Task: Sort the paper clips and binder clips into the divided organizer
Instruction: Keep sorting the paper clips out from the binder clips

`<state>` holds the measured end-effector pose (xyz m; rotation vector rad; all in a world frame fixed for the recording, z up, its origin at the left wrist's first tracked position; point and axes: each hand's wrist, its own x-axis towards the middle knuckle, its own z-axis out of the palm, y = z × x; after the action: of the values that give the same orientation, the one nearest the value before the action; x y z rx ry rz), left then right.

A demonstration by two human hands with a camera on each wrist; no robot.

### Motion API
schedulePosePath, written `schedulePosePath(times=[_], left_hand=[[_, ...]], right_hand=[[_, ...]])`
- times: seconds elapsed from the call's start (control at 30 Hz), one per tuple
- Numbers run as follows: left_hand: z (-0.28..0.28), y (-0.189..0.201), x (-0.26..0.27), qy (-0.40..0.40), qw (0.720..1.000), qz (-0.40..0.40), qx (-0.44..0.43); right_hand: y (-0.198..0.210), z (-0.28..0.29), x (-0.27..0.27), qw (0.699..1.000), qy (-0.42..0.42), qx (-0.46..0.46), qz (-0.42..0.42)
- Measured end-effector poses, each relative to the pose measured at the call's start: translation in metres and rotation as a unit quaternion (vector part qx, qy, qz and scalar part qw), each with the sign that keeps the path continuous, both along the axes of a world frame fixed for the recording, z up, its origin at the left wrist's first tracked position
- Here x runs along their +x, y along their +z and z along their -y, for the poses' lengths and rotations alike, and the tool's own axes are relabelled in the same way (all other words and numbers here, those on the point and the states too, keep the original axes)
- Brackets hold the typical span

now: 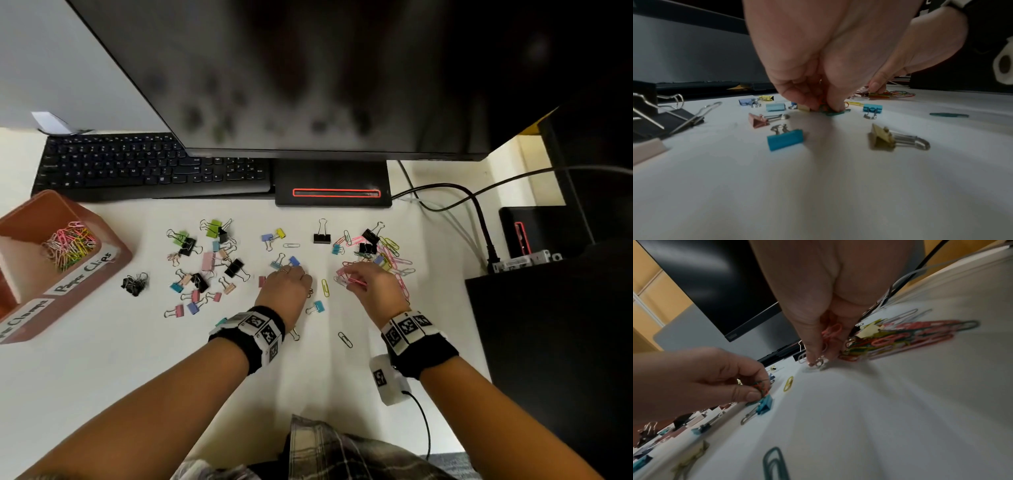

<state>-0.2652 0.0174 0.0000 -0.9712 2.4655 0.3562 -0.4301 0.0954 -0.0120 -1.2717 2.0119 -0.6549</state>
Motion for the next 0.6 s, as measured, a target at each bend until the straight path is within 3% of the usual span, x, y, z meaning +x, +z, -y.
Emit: schedulePosePath(times=[0.17,0.3,0.43,0.6], left_hand=[[0.002,-0.011,0.008,-0.017,1.000,-0.004,-0.005],[0.006,-0.019,0.015,0.049,0.994,-0.095,0.001],[0.008,-0.016,0.024,0.138,0.961,-0.239,0.017],[0.009,-0.012,0.046,0.198,0.929,-0.311,0.036]], right_hand=[[0.011,-0.026,-0.003,0.999,0.041,0.033,-0.003],[0.010,-0.049,0.014,0.986,0.130,0.108,-0.001],[0.003,-0.057,0.028,0.977,0.144,0.154,-0.035],[0.002,-0.050,0.033,0.974,0.157,0.147,-0.071]])
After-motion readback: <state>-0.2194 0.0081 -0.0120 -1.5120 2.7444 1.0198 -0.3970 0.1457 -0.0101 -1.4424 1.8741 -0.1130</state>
